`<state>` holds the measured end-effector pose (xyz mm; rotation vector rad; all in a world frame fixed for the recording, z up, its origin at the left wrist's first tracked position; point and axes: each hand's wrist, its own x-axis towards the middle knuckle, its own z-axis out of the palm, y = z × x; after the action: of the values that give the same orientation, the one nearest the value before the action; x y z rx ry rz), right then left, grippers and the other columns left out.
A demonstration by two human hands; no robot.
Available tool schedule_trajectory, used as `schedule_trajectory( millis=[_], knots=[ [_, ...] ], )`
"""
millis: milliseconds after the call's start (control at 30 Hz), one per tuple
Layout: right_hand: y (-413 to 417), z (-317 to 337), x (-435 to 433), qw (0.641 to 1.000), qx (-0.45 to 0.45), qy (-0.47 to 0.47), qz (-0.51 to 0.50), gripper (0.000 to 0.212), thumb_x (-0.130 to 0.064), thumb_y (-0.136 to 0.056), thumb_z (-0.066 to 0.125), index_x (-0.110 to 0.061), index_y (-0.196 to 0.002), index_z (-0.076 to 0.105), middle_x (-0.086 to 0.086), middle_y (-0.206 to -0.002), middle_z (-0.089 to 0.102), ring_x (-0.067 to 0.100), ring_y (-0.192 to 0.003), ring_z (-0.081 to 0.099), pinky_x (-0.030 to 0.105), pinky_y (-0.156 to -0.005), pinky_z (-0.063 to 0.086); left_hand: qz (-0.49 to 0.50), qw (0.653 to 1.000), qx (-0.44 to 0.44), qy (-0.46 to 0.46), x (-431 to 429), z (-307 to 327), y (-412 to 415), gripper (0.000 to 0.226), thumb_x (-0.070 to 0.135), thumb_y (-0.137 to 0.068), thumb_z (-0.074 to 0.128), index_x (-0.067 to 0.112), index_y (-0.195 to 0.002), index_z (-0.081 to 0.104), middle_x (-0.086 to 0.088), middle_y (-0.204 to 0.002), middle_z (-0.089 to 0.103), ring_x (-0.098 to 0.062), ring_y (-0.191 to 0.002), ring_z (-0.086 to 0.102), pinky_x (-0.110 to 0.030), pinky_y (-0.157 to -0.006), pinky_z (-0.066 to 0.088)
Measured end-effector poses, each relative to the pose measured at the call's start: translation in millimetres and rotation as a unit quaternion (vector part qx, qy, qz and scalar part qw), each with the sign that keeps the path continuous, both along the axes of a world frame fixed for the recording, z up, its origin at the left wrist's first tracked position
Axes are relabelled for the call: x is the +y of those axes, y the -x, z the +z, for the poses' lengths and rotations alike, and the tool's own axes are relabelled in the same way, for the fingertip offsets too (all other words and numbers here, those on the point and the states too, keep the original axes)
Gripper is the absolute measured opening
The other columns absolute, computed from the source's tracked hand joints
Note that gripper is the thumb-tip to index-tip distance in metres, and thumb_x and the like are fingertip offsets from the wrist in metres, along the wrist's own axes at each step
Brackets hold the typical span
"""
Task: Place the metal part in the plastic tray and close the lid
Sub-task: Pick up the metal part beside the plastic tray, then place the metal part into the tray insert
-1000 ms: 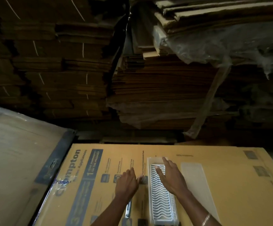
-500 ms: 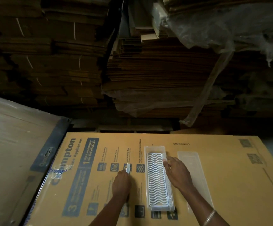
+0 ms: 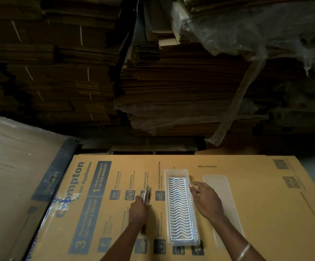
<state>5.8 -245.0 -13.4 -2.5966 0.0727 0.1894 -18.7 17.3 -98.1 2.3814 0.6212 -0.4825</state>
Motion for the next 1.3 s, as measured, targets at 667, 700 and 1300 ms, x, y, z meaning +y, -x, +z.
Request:
schedule_trajectory(
  millis=[667,700,1300],
  knots=[
    [-17,16,2,0.998,-0.044,-0.030,-0.024,0.044,-0.050,-0.100,0.045,-0.023,-0.130,0.062,-0.001,-0.122,0.067,0.019,-0.107,0.063,0.033,-0.084,0.051,0.063,0.868,-0.218,0.441,-41,149,-49,0.036,0.026,-0.108,0.043,0.007,-0.136,0.055,0.002,-0.069,0.054,-0.006,-0.052,0.044,-0.015,-0.043,0.038],
    [-17,16,2,0.998,-0.046,-0.033,-0.025,0.046,-0.052,-0.100,0.043,-0.022,-0.130,0.062,-0.001,-0.123,0.067,0.018,-0.107,0.063,0.034,-0.084,0.052,0.058,0.868,-0.218,0.443,-42,152,-50,0.034,0.027,-0.108,0.043,0.010,-0.134,0.056,0.003,-0.069,0.053,-0.007,-0.054,0.044,-0.016,-0.043,0.037],
    [-14,18,2,0.994,-0.070,-0.069,-0.038,0.084,-0.079,-0.087,0.014,-0.025,-0.127,0.064,-0.005,-0.124,0.067,0.014,-0.102,0.064,0.036,-0.081,0.054,0.010,0.862,-0.171,0.478,-45,169,-47,0.045,0.005,-0.107,0.042,0.032,-0.143,0.045,-0.002,-0.087,0.057,-0.011,-0.071,0.053,-0.027,-0.060,0.041]
  ],
)
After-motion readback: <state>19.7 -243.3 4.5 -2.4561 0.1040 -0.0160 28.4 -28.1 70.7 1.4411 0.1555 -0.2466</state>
